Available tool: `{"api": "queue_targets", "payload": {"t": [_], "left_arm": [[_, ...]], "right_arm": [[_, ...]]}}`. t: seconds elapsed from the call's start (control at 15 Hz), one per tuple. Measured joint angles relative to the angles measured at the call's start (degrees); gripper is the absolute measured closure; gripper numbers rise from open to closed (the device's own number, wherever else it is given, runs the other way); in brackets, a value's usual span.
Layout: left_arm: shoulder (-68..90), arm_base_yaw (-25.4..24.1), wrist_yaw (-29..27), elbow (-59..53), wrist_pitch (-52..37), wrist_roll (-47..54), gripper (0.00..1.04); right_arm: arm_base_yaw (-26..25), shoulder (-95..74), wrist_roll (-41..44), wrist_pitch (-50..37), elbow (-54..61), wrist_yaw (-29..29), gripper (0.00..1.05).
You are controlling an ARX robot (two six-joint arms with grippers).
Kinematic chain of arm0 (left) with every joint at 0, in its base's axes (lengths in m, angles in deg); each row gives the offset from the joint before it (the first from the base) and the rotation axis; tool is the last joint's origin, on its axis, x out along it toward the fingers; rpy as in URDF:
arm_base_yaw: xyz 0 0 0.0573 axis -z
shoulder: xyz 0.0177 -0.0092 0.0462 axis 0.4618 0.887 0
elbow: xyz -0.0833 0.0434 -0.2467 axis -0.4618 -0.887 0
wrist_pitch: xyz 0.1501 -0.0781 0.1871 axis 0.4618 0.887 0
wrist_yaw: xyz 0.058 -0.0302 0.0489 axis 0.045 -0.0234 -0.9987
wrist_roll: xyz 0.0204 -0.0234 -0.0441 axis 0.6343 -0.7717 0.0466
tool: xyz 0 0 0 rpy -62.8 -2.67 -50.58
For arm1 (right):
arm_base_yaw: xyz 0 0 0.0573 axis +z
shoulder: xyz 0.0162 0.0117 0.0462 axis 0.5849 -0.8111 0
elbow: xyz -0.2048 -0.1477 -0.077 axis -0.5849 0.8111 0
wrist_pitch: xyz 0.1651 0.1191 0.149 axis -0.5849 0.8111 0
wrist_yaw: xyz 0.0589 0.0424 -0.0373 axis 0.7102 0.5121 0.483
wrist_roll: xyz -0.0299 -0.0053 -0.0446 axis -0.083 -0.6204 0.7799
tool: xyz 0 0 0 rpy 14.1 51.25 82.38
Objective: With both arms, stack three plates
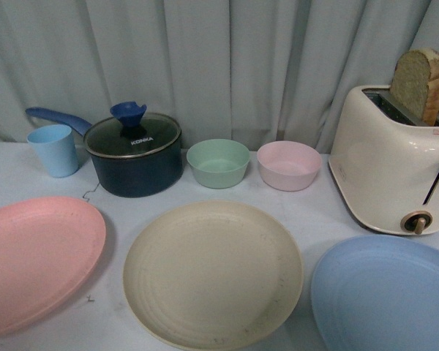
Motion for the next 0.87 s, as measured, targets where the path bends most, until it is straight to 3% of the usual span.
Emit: {"api": "queue_targets", "payload": {"t": [0.87], "left_arm": [[0.0, 0.0, 0.0, 0.0, 0.0, 0.0, 0.07]], "right_arm": [[0.0, 0.0, 0.0, 0.0, 0.0, 0.0, 0.06]]}}
